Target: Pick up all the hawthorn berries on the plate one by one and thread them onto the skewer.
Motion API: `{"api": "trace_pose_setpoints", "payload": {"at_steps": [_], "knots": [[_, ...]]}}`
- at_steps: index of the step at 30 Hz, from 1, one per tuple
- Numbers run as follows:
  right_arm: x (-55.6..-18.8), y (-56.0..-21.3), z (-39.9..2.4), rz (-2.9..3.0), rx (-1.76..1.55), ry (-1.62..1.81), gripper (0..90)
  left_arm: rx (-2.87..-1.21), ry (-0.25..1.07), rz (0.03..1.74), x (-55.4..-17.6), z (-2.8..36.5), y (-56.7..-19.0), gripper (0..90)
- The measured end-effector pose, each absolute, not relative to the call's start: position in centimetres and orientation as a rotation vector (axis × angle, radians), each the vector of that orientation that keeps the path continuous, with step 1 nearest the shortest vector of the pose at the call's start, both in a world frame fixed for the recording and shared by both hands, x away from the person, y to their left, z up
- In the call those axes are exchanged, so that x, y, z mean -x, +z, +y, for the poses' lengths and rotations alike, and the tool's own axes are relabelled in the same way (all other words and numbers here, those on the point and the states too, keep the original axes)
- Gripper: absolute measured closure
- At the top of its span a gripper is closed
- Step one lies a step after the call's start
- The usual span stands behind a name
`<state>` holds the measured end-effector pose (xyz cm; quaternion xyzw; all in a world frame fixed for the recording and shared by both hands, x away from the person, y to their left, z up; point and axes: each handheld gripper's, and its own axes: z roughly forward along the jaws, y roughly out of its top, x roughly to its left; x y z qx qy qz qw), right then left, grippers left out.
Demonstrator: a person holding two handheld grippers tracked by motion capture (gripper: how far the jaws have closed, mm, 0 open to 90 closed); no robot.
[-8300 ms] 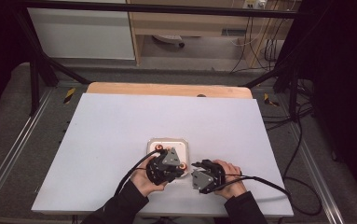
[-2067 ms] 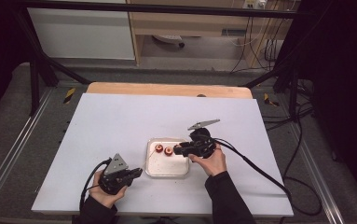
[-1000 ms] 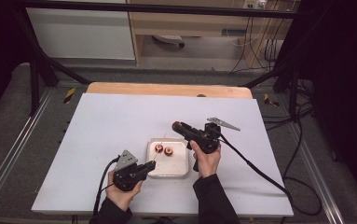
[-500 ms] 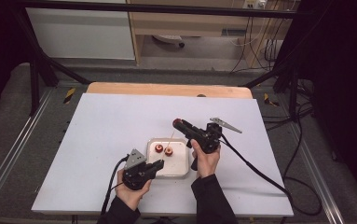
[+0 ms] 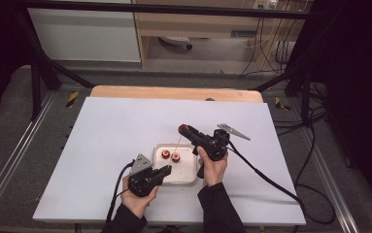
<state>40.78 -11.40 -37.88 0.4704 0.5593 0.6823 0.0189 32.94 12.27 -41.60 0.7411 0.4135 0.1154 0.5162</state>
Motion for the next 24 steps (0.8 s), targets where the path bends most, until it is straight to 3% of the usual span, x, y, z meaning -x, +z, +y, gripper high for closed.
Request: {"api": "trace_pose_setpoints", "payload": {"at_steps": [24], "knots": [[-39.95, -38.51, -10.80, 1.786, -1.433, 2.110, 61.7, -1.766, 0.278, 1.013, -33.24, 12.11, -41.47, 88.2]]}}
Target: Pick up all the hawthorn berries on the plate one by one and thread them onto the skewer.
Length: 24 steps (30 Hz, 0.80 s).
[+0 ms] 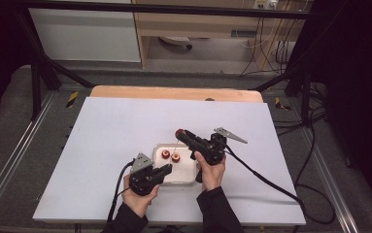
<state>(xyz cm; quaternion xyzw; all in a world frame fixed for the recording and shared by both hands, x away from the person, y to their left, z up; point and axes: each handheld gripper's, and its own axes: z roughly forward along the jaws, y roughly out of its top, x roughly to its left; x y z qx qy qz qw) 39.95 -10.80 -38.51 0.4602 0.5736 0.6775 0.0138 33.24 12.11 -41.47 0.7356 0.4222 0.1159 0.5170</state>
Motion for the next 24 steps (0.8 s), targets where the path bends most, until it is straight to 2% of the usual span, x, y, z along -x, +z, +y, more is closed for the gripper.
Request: {"api": "trace_pose_setpoints", "payload": {"at_steps": [7, 13, 24], "knots": [[-39.8, -38.6, -10.7, 1.794, -1.476, 2.114, 61.7, -1.748, 0.313, 1.007, -33.1, 12.0, -41.6, 88.2], [-39.6, -39.9, -9.8, 1.864, -1.510, 2.129, 61.8, -1.723, 0.321, 1.027, -33.6, 12.2, -40.9, 88.1], [-38.6, -41.4, -8.9, 1.967, -1.482, 2.059, 61.8, -1.759, 0.333, 1.032, -34.4, 12.2, -41.4, 88.2]]}}
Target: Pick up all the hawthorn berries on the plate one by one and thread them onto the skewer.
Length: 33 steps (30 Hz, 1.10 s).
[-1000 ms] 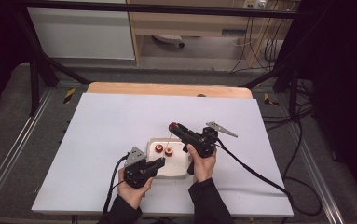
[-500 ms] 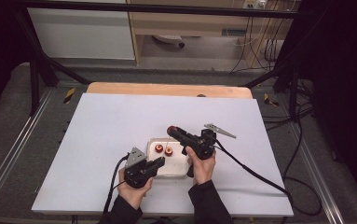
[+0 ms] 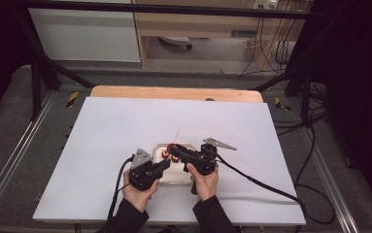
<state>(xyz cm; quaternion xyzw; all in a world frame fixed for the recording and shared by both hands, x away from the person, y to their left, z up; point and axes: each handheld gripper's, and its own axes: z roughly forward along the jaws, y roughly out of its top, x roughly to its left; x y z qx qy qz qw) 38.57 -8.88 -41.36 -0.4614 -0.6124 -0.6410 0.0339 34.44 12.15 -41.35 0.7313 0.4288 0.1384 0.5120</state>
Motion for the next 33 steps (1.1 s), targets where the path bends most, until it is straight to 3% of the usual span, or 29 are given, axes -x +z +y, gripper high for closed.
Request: {"api": "trace_pose_setpoints", "payload": {"at_steps": [15, 27, 33], "knots": [[-38.2, -41.8, -8.7, -1.956, 1.376, -1.906, 60.6, -1.801, 0.331, 0.977, -34.7, 12.6, -41.8, 88.2], [-38.1, -40.4, -10.7, -2.330, 1.331, -1.763, 25.3, -1.911, 0.366, 0.929, -34.0, 16.5, -41.8, 88.1], [-38.8, -40.6, -11.2, -2.513, 1.281, -1.565, 14.5, -1.941, 0.363, 0.925, -33.5, 18.3, -42.1, 88.1]]}}
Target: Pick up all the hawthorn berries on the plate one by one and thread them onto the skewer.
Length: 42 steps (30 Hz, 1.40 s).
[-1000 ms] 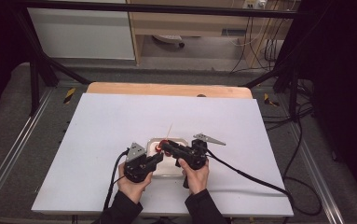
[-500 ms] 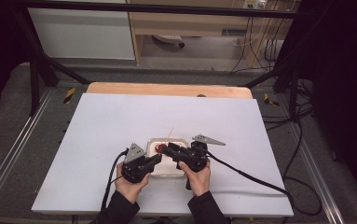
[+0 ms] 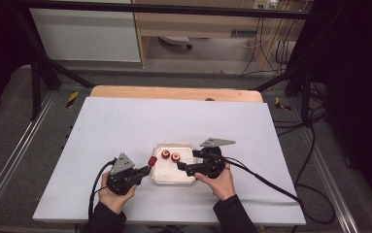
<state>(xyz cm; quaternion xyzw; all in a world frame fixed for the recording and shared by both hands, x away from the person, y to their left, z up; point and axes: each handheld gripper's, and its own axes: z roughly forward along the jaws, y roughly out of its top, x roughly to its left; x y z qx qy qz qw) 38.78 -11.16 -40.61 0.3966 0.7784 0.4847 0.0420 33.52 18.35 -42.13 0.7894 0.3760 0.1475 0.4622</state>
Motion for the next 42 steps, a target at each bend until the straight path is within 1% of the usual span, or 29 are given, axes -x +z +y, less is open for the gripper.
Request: {"api": "trace_pose_setpoints", "payload": {"at_steps": [6, 9, 18, 23, 30, 35, 38, 42], "knots": [[-39.7, -40.5, -11.6, 2.449, -1.200, 1.347, 9.9, -1.966, 0.350, 0.923, -32.9, 20.4, -42.9, 88.0], [-40.3, -40.1, -11.4, 2.507, -1.156, 1.220, 8.0, -1.983, 0.338, 0.924, -32.7, 21.3, -43.2, 88.1], [-42.1, -39.3, -9.5, 2.639, -1.039, 0.978, 8.9, -2.008, 0.329, 0.913, -32.5, 22.4, -43.4, 88.1], [-43.0, -38.9, -8.2, 2.677, -1.004, 0.935, 10.2, -2.020, 0.325, 0.910, -32.5, 22.5, -43.6, 88.1], [-44.6, -38.9, -6.3, 2.743, -0.976, 0.860, 17.2, -2.019, 0.326, 0.916, -32.5, 22.6, -43.7, 88.0], [-45.6, -39.2, -5.1, 2.784, -0.975, 0.812, 26.9, -2.020, 0.328, 0.918, -32.5, 22.6, -43.7, 88.0], [-46.0, -39.6, -4.4, 2.807, -0.969, 0.771, 30.3, -2.019, 0.328, 0.918, -32.5, 22.6, -43.7, 88.1], [-46.4, -40.1, -3.8, 2.836, -0.958, 0.713, 37.1, -2.019, 0.327, 0.915, -32.5, 22.6, -43.7, 88.1]]}}
